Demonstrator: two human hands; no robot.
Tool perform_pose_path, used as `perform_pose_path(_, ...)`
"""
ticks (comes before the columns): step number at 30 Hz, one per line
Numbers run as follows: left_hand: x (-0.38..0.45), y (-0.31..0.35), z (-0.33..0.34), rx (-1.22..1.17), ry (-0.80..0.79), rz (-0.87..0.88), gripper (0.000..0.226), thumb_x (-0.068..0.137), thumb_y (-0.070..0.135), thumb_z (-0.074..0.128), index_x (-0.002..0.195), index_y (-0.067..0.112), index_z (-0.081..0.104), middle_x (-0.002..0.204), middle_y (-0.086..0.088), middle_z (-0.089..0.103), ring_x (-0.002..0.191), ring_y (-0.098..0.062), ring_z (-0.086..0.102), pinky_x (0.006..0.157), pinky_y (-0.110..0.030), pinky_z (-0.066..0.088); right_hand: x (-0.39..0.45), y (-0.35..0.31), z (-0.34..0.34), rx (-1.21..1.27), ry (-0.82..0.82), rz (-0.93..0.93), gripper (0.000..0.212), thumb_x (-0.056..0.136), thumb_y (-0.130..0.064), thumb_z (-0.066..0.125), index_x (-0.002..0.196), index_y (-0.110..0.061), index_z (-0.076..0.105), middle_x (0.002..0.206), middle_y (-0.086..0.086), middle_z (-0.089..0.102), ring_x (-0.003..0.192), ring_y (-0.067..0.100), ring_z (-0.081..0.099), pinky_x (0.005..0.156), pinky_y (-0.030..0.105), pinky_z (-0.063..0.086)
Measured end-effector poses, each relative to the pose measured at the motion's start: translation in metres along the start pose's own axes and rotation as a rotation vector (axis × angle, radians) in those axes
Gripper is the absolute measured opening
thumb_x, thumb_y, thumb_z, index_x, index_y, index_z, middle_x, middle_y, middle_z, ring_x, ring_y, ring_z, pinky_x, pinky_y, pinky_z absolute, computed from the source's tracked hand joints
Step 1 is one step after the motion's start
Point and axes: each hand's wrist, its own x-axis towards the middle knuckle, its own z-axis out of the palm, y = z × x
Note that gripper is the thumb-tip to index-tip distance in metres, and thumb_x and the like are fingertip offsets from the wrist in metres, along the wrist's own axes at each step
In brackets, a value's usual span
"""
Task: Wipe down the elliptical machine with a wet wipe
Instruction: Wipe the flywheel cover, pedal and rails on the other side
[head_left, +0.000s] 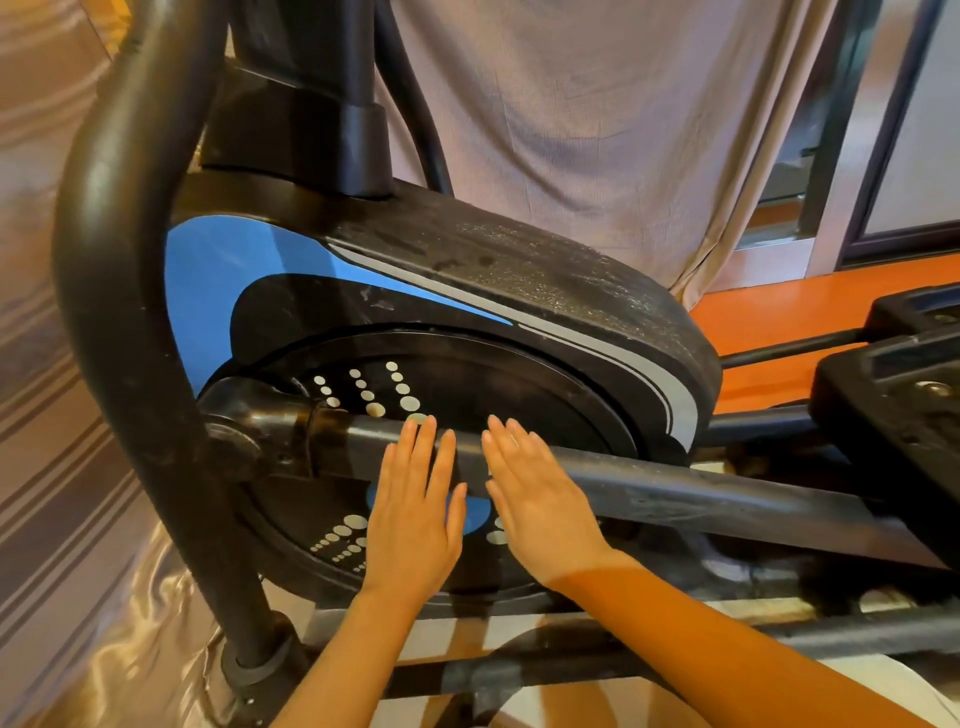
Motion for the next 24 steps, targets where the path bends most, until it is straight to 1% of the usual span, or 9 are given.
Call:
perform_pose_path(3, -0.001, -0.002, 0.003, -0.018, 0.011, 0.007, 0.059, 0.099, 0.034, 0.038, 0.152, 0.007, 0.031, 0.161, -0.015, 0.024, 0.152, -0.028, 0.015, 0.123, -0.044, 0.012, -0.020, 0.021, 0.001, -0.065, -0.035, -0.034, 0.056, 0.099, -0.032, 0.025, 0.148, -0.007, 0.034, 0.156, 0.013, 0.031, 0.143, 0.027, 0.031, 0.118, 0.044, 0.025)
perform_pose_path(5, 0.000, -0.001, 0.005, -0.028, 0.020, -0.004, 0.060, 0.099, 0.034, 0.038, 0.152, 0.008, 0.030, 0.161, -0.014, 0.025, 0.151, -0.028, 0.015, 0.123, -0.044, 0.012, -0.043, 0.040, 0.004, -0.057, -0.038, 0.051, 0.062, 0.098, -0.041, 0.029, 0.151, -0.008, 0.029, 0.159, 0.012, 0.024, 0.146, 0.026, 0.025, 0.116, 0.044, 0.020)
perform_pose_path(8, 0.001, 0.001, 0.006, -0.041, 0.026, -0.020, 0.059, 0.099, 0.034, 0.038, 0.151, 0.008, 0.030, 0.160, -0.015, 0.026, 0.151, -0.029, 0.015, 0.123, -0.045, 0.011, -0.070, 0.053, 0.008, -0.042, -0.035, 0.169, 0.068, 0.096, -0.045, 0.033, 0.150, -0.005, 0.029, 0.159, 0.015, 0.022, 0.147, 0.029, 0.023, 0.115, 0.044, 0.021)
perform_pose_path(11, 0.001, 0.002, 0.008, -0.051, 0.026, -0.026, 0.059, 0.099, 0.033, 0.037, 0.151, 0.008, 0.028, 0.160, -0.016, 0.026, 0.151, -0.029, 0.014, 0.123, -0.044, 0.008, -0.058, 0.037, 0.012, -0.032, -0.023, 0.254, 0.073, 0.094, -0.049, 0.031, 0.149, -0.002, 0.029, 0.158, 0.019, 0.023, 0.146, 0.033, 0.023, 0.116, 0.042, 0.017)
perform_pose_path(12, 0.000, 0.002, 0.009, -0.057, 0.027, -0.027, 0.059, 0.099, 0.033, 0.037, 0.151, 0.008, 0.028, 0.160, -0.016, 0.025, 0.151, -0.028, 0.013, 0.123, -0.044, 0.007, -0.046, 0.026, 0.011, -0.029, -0.013, 0.251, 0.073, 0.094, -0.049, 0.029, 0.149, -0.002, 0.030, 0.157, 0.019, 0.025, 0.145, 0.033, 0.024, 0.117, 0.042, 0.016)
perform_pose_path(14, -0.001, 0.002, 0.009, -0.068, 0.031, -0.023, 0.058, 0.099, 0.031, 0.037, 0.152, 0.008, 0.027, 0.161, -0.015, 0.023, 0.152, -0.027, 0.011, 0.124, -0.043, 0.007, -0.022, 0.002, 0.009, -0.024, -0.001, 0.183, 0.070, 0.094, -0.048, 0.026, 0.148, -0.004, 0.033, 0.156, 0.018, 0.029, 0.144, 0.032, 0.029, 0.119, 0.044, 0.021)
perform_pose_path(17, -0.001, 0.000, 0.008, -0.089, 0.038, -0.012, 0.057, 0.100, 0.029, 0.037, 0.152, 0.008, 0.028, 0.161, -0.015, 0.023, 0.152, -0.026, 0.010, 0.124, -0.042, 0.006, -0.002, -0.017, 0.003, 0.018, 0.012, 0.088, 0.064, 0.098, -0.044, 0.022, 0.146, -0.006, 0.038, 0.153, 0.015, 0.036, 0.142, 0.028, 0.034, 0.114, 0.043, 0.031)
perform_pose_path(21, -0.001, 0.003, 0.008, -0.096, 0.037, -0.040, 0.056, 0.099, 0.028, 0.036, 0.152, 0.008, 0.028, 0.161, -0.015, 0.025, 0.152, -0.028, 0.013, 0.123, -0.044, 0.009, -0.022, 0.009, 0.001, -0.029, -0.009, 0.032, 0.060, 0.096, -0.039, 0.026, 0.144, -0.005, 0.042, 0.151, 0.015, 0.039, 0.138, 0.028, 0.040, 0.116, 0.040, 0.031)
perform_pose_path(24, 0.000, 0.005, 0.009, -0.122, 0.047, -0.061, 0.056, 0.099, 0.029, 0.036, 0.151, 0.009, 0.029, 0.160, -0.015, 0.027, 0.151, -0.029, 0.016, 0.123, -0.044, 0.010, -0.063, 0.045, 0.005, -0.077, 0.021, 0.136, 0.058, 0.100, -0.035, 0.030, 0.146, 0.000, 0.038, 0.153, 0.021, 0.034, 0.141, 0.033, 0.035, 0.114, 0.044, 0.027)
